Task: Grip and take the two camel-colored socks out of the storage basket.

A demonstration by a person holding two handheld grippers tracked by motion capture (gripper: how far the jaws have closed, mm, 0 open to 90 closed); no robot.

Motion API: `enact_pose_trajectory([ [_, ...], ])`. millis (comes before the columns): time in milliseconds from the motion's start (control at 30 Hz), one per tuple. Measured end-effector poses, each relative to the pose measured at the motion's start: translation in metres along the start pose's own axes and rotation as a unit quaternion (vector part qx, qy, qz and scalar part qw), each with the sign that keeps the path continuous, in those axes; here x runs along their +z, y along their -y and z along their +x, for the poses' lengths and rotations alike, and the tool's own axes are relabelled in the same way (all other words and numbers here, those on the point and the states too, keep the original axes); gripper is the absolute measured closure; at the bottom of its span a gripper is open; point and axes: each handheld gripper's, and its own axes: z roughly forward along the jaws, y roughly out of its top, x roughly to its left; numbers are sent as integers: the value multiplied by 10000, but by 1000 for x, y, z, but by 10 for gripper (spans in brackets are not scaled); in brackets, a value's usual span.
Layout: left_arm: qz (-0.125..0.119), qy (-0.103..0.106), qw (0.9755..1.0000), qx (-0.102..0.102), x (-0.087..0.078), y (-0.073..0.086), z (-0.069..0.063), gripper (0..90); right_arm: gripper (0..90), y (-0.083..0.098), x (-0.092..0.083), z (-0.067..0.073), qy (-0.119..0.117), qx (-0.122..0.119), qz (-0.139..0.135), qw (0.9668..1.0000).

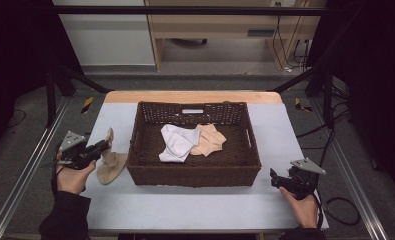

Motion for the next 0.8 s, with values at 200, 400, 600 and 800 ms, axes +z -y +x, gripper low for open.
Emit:
enact_pose_trajectory([
  [200, 534, -34, 9985, 93, 17, 22, 1, 836, 55, 0, 0, 0, 9, -14, -1, 10000],
  [400, 742, 4, 9972, 61, 21, 30, 4, 759, 55, 0, 0, 0, 5, -41, -1, 10000],
  [600, 496, -66, 9987, -35, 13, 32, 5, 427, 53, 0, -1, 0, -5, -20, -6, 10000],
  [800, 346, -170, 9992, -52, 0, 36, 7, 292, 52, 1, -1, 0, 8, 8, -15, 10000],
])
